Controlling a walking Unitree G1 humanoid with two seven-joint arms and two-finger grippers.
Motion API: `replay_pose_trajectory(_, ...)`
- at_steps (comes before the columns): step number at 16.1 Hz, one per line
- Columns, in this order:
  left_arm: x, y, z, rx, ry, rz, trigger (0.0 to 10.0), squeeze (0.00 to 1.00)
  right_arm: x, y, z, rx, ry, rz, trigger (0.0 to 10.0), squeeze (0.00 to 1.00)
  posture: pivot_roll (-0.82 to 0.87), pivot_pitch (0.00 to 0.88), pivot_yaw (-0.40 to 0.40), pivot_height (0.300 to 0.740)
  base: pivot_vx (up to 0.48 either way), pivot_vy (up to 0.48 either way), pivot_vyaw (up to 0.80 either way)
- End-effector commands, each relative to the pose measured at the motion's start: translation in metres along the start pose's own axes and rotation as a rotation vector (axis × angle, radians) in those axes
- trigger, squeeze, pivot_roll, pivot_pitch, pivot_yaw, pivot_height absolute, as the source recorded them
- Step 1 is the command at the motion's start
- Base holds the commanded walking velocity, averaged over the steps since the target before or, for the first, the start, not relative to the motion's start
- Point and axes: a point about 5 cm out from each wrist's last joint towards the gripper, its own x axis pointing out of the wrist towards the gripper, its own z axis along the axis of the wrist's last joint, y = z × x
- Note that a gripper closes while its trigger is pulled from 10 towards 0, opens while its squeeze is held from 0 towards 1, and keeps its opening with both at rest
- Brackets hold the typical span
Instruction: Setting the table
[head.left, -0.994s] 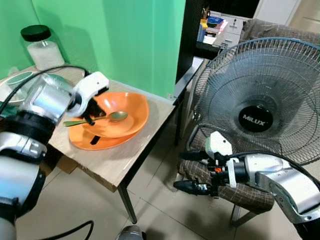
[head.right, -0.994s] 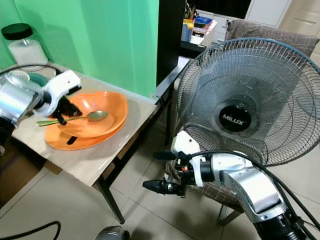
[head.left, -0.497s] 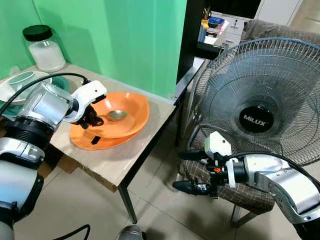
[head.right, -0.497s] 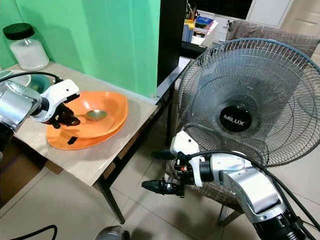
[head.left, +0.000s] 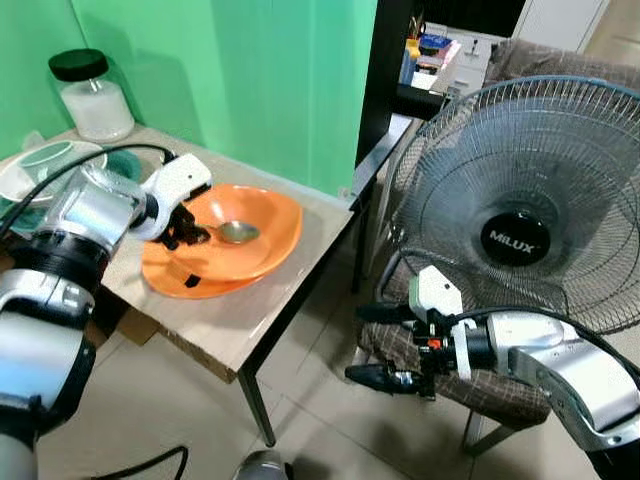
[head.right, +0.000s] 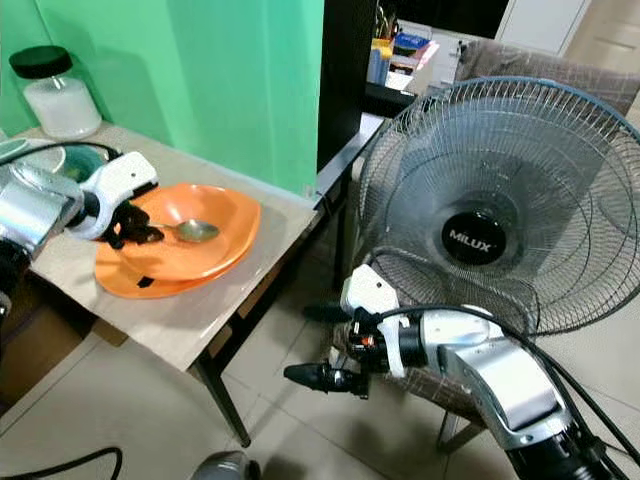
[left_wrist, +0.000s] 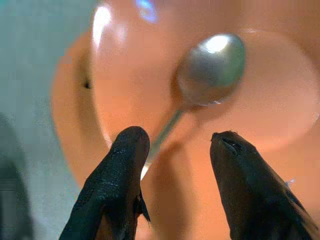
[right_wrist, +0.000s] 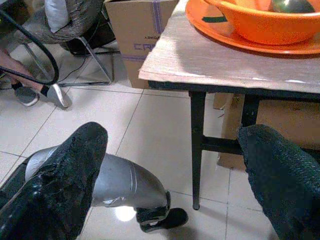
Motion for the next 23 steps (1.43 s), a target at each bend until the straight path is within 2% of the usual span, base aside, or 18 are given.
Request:
replay_pose_trajectory(1,-0.003,0.004,0.007,0.019,-0.027,0.032,10.0,0.00,-0.003,-0.002,0.001,-0.020,0.010,-0.018,10.0,0.00,0.20,0.000,0.036,0.740,0.000,0.000,0.00)
replay_pose_trajectory(6,0.002,0.005,0.011,0.021,-0.097,0.034,10.0,0.00,-0.004,-0.001,0.001,-0.023,0.010,-0.023,10.0,0.00,0.19,0.000,0.039,0.740,0.000,0.000,0.00)
replay_pose_trajectory(9,0.011,0.003,-0.002,0.000,-0.104,0.031,10.0,0.00,-0.003,0.000,0.001,-0.022,0.009,-0.025,10.0,0.00,0.18,0.000,0.044,0.740,0.000,0.000,0.00)
replay_pose_trajectory(16,0.022,-0.003,-0.025,0.032,0.005,-0.013,10.0,0.00,-0.006,0.002,0.000,-0.014,0.012,-0.028,10.0,0.00,0.17,0.000,0.044,0.740,0.000,0.000,0.00)
replay_pose_trajectory(17,0.023,-0.005,-0.028,0.037,0.017,-0.030,6.8,0.00,-0.006,0.001,0.000,-0.014,0.016,-0.028,10.0,0.00,0.18,0.000,0.041,0.740,0.000,0.000,0.00)
replay_pose_trajectory(18,0.024,-0.006,-0.030,0.042,0.030,-0.046,2.4,0.00,-0.007,-0.001,0.000,-0.014,0.018,-0.029,10.0,0.00,0.18,0.000,0.038,0.740,0.000,0.000,0.00)
replay_pose_trajectory(19,0.024,-0.007,-0.030,0.040,0.037,-0.049,1.6,0.00,-0.007,-0.001,0.000,-0.014,0.019,-0.029,10.0,0.00,0.18,0.000,0.038,0.740,0.000,0.000,0.00)
replay_pose_trajectory(20,0.025,-0.007,-0.031,0.038,0.043,-0.053,0.0,0.00,-0.007,-0.001,0.000,-0.015,0.019,-0.029,10.0,0.00,0.18,0.000,0.038,0.740,0.000,0.000,0.00)
replay_pose_trajectory(23,0.025,-0.007,-0.032,0.041,0.066,-0.049,0.0,0.00,-0.007,-0.002,0.001,-0.019,0.020,-0.034,10.0,0.00,0.18,0.000,0.040,0.740,0.000,0.000,0.00)
